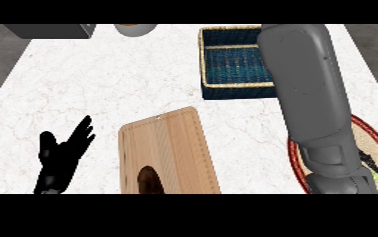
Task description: Pick the squash from the placemat and place it in the basket
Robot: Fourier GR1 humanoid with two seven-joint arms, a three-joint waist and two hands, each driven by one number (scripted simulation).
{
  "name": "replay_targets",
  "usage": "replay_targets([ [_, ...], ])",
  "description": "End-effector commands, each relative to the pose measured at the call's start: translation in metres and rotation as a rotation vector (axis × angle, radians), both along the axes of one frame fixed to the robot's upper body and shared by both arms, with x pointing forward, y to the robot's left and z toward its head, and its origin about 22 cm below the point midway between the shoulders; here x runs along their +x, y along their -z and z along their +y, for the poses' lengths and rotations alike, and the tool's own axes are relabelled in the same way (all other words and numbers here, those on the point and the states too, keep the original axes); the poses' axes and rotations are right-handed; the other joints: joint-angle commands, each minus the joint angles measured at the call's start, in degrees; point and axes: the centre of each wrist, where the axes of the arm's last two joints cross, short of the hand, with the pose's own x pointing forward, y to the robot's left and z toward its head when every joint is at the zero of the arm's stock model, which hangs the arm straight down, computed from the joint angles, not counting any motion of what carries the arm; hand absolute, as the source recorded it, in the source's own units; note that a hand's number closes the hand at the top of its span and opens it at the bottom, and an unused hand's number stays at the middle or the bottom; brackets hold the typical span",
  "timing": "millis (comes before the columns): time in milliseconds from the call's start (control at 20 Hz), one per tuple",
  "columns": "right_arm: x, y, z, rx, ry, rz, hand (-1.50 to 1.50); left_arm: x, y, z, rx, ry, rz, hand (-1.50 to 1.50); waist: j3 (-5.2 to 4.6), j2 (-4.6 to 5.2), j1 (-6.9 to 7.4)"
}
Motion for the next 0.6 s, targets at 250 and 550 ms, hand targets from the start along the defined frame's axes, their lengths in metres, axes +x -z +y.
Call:
replay_targets([
  [250, 0.018, 0.056, -0.051, -0.136, 0.197, 0.077, 1.50, -0.014, 0.024, -0.009, -0.014, -0.020, 0.097, 0.00, -0.70, 0.14, -1.21],
  [550, 0.015, 0.055, -0.066, -0.312, 0.088, 0.115, -1.50, -0.005, 0.005, 0.001, -0.009, -0.030, 0.112, 0.00, -0.63, -0.04, -1.05],
])
